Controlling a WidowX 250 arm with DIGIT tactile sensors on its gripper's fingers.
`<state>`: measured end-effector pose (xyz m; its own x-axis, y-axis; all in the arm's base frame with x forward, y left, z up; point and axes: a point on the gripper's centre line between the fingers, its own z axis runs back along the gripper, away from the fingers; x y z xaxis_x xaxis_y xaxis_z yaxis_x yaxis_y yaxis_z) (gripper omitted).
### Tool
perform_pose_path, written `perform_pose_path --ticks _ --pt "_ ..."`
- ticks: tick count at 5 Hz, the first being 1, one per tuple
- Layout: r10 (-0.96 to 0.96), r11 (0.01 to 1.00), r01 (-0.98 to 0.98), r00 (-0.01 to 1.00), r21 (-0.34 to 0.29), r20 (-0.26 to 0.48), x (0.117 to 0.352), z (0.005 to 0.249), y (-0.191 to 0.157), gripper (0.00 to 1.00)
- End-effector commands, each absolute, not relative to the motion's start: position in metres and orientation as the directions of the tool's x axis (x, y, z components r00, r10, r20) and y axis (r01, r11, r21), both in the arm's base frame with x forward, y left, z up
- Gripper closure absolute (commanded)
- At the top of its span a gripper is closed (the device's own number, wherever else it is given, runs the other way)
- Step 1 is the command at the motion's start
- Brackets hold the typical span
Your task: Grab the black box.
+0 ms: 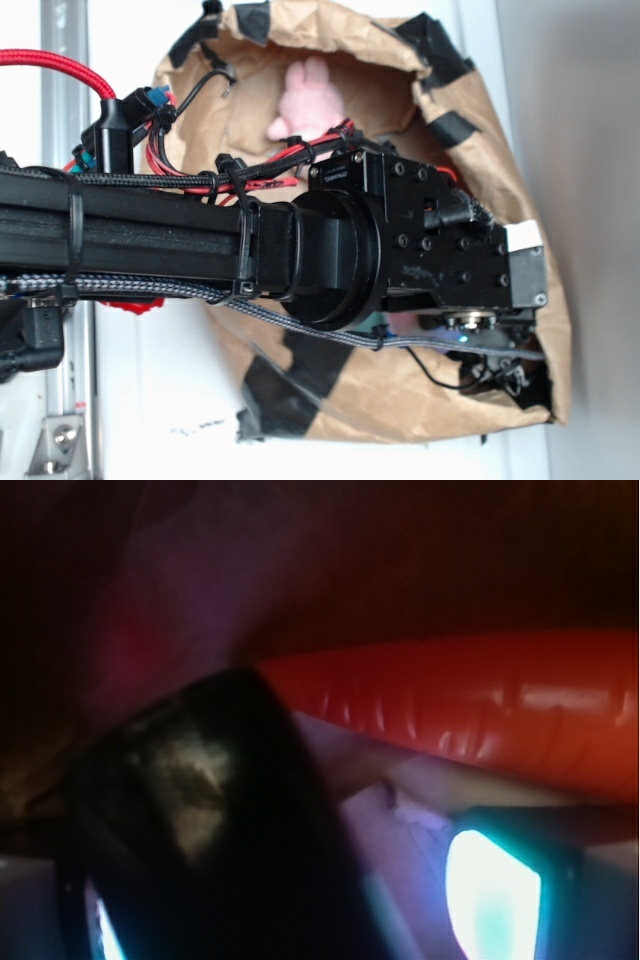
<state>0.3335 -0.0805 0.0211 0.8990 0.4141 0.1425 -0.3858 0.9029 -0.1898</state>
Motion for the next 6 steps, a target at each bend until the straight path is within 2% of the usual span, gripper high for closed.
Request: perform_pose_path --ticks 1,3,5,6 --pt "0.336 0.928 -0.304 0.933 -0.216 0.129 0.316 0.027 -0.107 1.00" --pt "0.406 0.897 -0.325 0.874 -0.300 0.268 0.272 0.094 -0.059 1.00" --pt "0.425 0.894 -0.348 0.858 -0.284 0.288 0.248 0.139 -0.018 1.00" --pt "0.393 0.911 -0.328 0.872 -0.249 0.291 0.261 0.133 -0.015 0.00"
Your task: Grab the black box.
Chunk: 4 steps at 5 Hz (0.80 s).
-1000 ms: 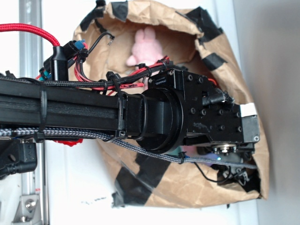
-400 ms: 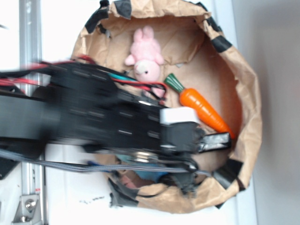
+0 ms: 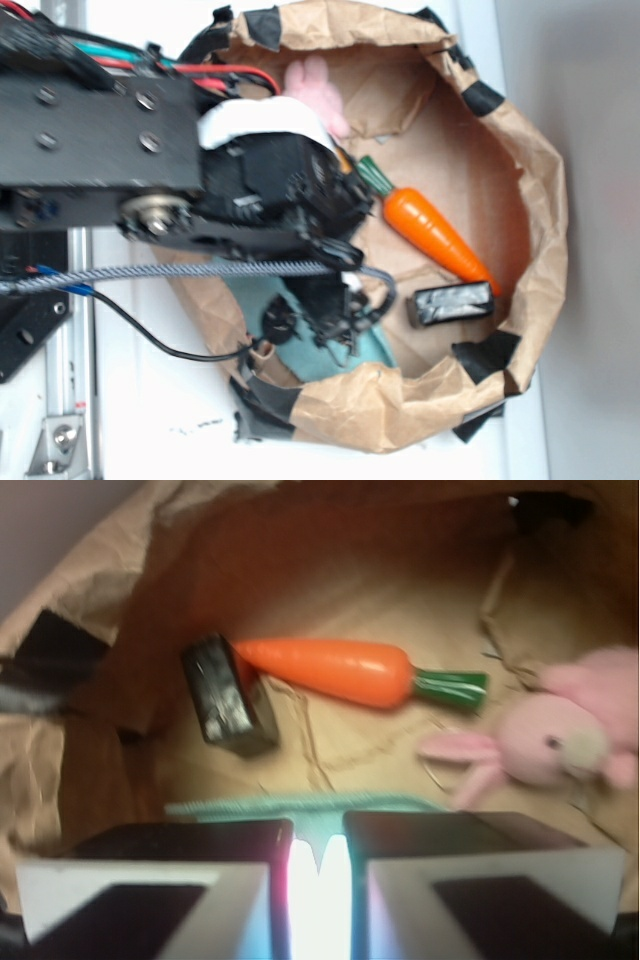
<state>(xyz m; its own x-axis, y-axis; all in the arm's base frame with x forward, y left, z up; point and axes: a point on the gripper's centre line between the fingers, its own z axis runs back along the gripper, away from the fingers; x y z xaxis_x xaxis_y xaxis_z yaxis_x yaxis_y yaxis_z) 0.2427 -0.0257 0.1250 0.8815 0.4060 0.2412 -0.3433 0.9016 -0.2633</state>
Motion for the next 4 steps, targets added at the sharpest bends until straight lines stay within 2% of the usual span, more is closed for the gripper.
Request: perform_pose_path --ticks 1,2,3,4 --pt "0.366 0.927 -0.323 0.888 -0.189 0.277 0.278 0.119 -0.021 0.00" --pt "0.366 0.929 -0.335 0.898 -0.160 0.244 0.299 0.097 -0.027 0.00" --pt "0.273 0.951 -0.226 0.935 -0.212 0.227 0.313 0.082 -0.050 0.00" --pt "0.208 0.965 -0.158 0.947 -0.211 0.245 0.321 0.070 -0.066 0.00"
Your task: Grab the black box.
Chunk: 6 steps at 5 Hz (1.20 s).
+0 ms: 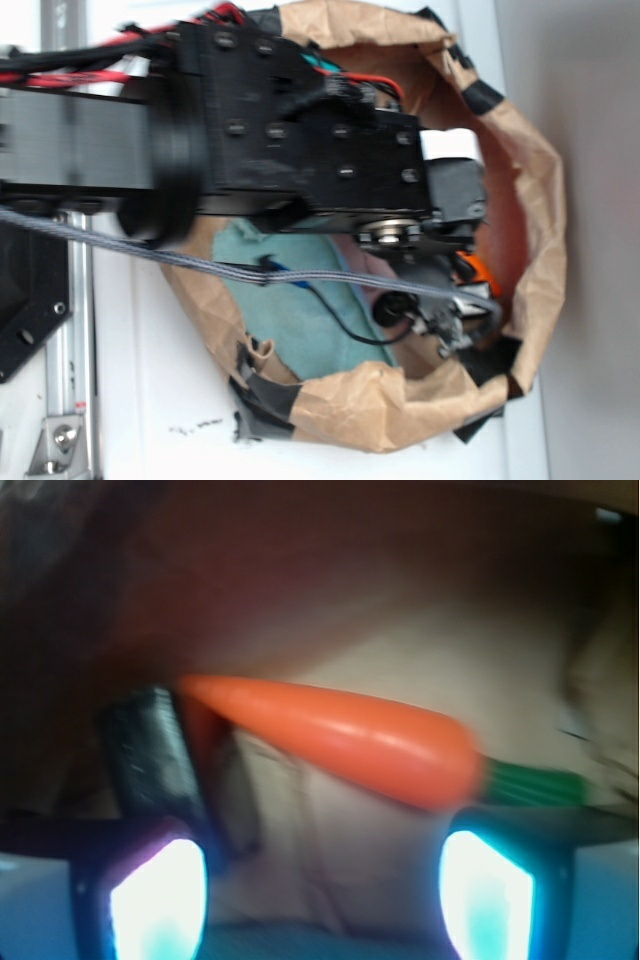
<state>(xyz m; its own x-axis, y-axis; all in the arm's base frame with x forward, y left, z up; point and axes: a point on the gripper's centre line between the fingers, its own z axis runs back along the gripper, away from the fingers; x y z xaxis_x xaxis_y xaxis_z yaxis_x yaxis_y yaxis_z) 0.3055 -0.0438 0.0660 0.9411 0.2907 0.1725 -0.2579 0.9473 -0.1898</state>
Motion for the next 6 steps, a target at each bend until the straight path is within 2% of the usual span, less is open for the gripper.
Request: perform_pose_path --ticks 1,2,3,4,5,6 --pt "0.168 0.961 -0.110 0.962 -0.255 0.218 0.324 0.056 -0.079 0.00" --pt "0.169 0.968 -0.123 0.965 -0.221 0.202 0.323 0.038 -0.082 0.54" --pt "0.187 0.965 -0.144 0.964 -0.220 0.190 0.322 0.032 -0.076 1.00" --pt "0.199 0.964 -0.149 0.954 -0.221 0.223 0.319 0.041 -0.073 1.00" --pt "0.230 0.953 -0.167 0.941 -0.252 0.248 0.307 0.066 -0.064 1.00" --pt "0.368 0.921 -0.325 0.905 -0.214 0.214 0.275 0.105 -0.020 1.00"
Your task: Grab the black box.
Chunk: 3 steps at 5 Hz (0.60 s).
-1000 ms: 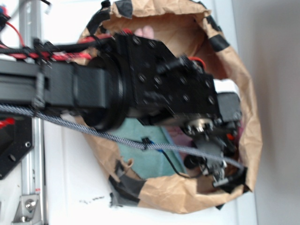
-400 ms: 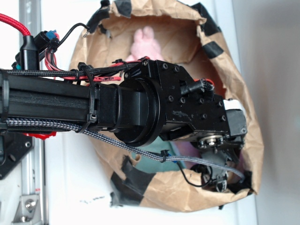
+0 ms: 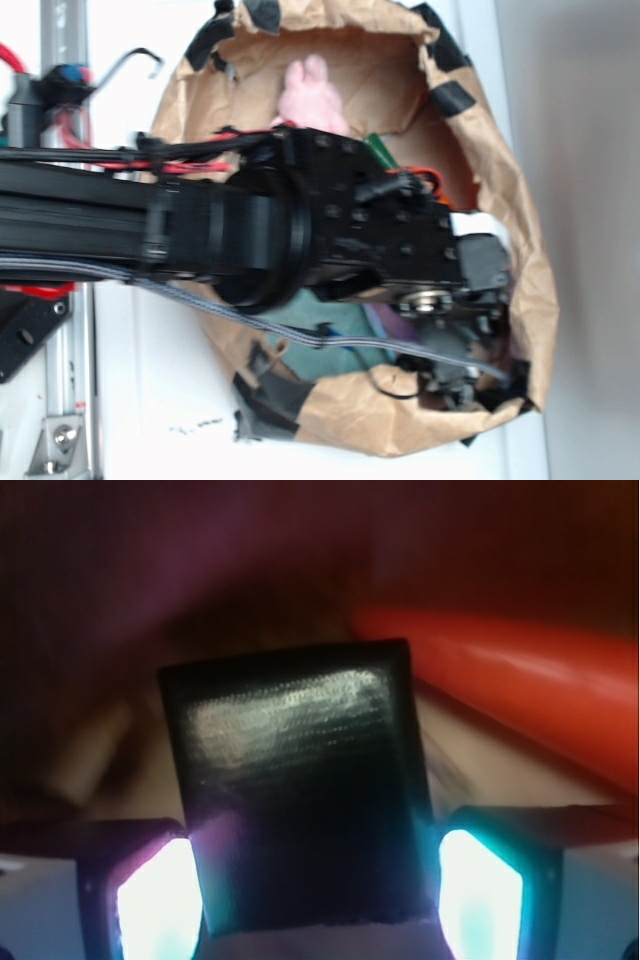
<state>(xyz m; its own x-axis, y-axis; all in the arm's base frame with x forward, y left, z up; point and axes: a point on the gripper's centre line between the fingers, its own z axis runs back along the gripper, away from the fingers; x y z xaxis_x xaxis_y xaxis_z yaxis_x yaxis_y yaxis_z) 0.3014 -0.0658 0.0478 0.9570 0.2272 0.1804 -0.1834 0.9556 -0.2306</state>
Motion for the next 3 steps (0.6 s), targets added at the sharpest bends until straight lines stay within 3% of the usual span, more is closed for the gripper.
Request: perform_pose_path --ticks 1,2,3 --pt "0.451 0.889 -0.418 0.871 -0.189 0.193 0.256 0.125 0.005 1.00" --pt "0.442 0.894 -0.418 0.880 -0.159 0.172 0.247 0.153 0.001 1.00" --pt "0.454 0.891 -0.454 0.888 -0.020 0.070 0.247 0.175 0.001 1.00"
